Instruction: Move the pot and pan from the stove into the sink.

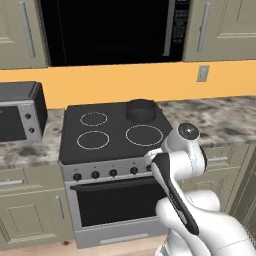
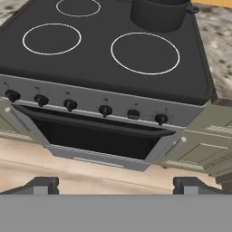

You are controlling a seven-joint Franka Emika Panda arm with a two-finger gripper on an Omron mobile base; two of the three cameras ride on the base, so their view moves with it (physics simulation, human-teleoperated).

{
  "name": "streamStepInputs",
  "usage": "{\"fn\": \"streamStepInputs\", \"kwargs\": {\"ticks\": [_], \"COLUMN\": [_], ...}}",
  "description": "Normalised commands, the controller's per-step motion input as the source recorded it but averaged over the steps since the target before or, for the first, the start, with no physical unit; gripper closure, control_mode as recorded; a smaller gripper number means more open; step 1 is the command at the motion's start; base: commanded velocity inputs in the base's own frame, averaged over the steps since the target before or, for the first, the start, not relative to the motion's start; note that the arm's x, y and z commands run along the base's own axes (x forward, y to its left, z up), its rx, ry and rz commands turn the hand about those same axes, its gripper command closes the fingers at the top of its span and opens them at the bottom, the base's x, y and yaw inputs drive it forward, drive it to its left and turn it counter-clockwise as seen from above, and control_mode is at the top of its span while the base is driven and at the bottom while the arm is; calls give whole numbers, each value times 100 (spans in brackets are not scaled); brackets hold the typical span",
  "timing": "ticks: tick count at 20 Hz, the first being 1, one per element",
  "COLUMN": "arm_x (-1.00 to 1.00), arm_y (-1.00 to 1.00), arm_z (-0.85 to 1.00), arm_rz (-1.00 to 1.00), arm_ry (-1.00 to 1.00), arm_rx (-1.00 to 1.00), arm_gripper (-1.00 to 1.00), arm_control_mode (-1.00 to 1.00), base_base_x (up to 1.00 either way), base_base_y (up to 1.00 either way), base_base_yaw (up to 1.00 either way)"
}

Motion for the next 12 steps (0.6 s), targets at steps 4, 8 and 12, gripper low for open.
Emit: {"fn": "streamStepInputs", "kwargs": {"ticks": [4,8,12], "arm_x": [0,0,44], "arm_y": [0,0,-14], "arm_z": [0,0,5], "arm_rz": [0,0,1], "arm_ry": [0,0,9], "arm_rx": [0,0,2], "arm_gripper": [-100,-100,-100], "arm_control_mode": [100,-100,-100], "base_base_x": [35,0,0], "base_base_y": [-1,0,0], "base_base_yaw": [0,0,0]}}
